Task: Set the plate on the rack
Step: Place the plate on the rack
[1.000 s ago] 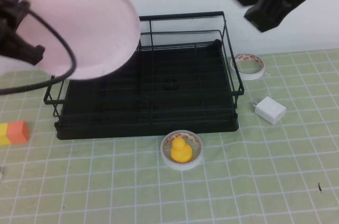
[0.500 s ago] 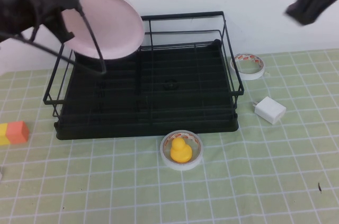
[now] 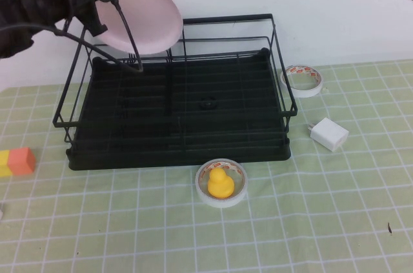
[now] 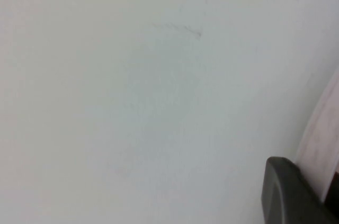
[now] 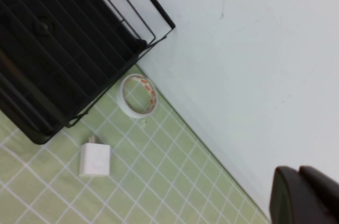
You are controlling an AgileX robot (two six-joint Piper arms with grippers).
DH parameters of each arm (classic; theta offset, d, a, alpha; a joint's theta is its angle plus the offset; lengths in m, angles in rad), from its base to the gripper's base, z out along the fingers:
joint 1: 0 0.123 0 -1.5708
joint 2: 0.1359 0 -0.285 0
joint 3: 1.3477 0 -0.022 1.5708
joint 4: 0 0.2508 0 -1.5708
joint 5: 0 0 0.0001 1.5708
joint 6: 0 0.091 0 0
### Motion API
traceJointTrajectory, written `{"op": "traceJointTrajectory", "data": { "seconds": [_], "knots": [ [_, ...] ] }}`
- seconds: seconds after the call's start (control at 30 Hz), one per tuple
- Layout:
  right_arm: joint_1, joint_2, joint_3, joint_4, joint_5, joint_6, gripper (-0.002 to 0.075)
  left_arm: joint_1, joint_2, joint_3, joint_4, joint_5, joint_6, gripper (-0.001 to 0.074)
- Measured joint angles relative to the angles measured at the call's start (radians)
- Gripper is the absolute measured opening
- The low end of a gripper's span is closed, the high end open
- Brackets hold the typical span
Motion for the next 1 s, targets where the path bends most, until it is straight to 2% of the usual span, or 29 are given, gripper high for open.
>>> {"op": "traceJointTrajectory", "data": {
  "seconds": [0.23, 0.33, 0.43, 0.57, 0.63, 0.7, 1.0],
  "knots": [
    [0.000, 0.000, 0.000, -0.009, 0.000, 0.000, -0.0002, 0.000, 0.048, -0.001, 0.002, -0.004, -0.071, 0.0008],
    [0.000, 0.000, 0.000, -0.009, 0.000, 0.000, -0.0002, 0.000, 0.055, -0.001, 0.004, 0.003, -0.121, 0.0054],
    [0.000, 0.000, 0.000, -0.006, 0.000, 0.000, -0.0002, 0.000, 0.057, -0.001, 0.004, 0.010, -0.173, 0.0193],
    [0.000, 0.000, 0.000, 0.031, 0.000, 0.002, -0.0002, 0.000, 0.063, -0.002, 0.004, 0.011, -0.236, 0.0456],
    [0.000, 0.000, 0.000, 0.058, 0.000, 0.004, -0.0002, 0.000, 0.070, -0.004, 0.004, 0.017, -0.276, 0.0511],
    [0.000, 0.000, 0.000, 0.078, 0.000, 0.006, -0.0002, 0.000, 0.072, -0.004, 0.004, 0.033, -0.324, 0.0522],
    [0.000, 0.000, 0.000, 0.127, 0.000, 0.030, -0.0002, -0.017, 0.082, -0.005, 0.004, 0.081, -0.416, 0.0484]
  ]
}}
